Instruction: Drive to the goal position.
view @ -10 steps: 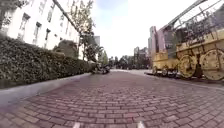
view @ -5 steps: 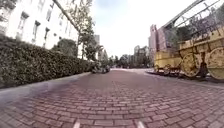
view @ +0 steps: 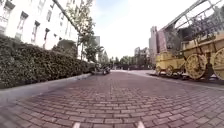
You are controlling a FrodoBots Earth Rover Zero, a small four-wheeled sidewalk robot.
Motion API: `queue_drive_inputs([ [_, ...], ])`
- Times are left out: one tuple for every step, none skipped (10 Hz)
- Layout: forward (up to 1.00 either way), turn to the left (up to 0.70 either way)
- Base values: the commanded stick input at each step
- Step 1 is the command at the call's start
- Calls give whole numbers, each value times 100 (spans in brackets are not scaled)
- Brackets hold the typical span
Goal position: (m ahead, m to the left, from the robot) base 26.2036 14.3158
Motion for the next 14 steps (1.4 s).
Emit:
queue_drive_inputs([
  [70, -12],
  [70, -14],
  [70, -14],
  [70, -14],
  [70, -14],
  [70, -14],
  [70, -14],
  [70, -14],
  [70, -10],
  [70, 0],
  [70, 0],
  [70, 0],
  [70, 0],
  [70, 0],
])
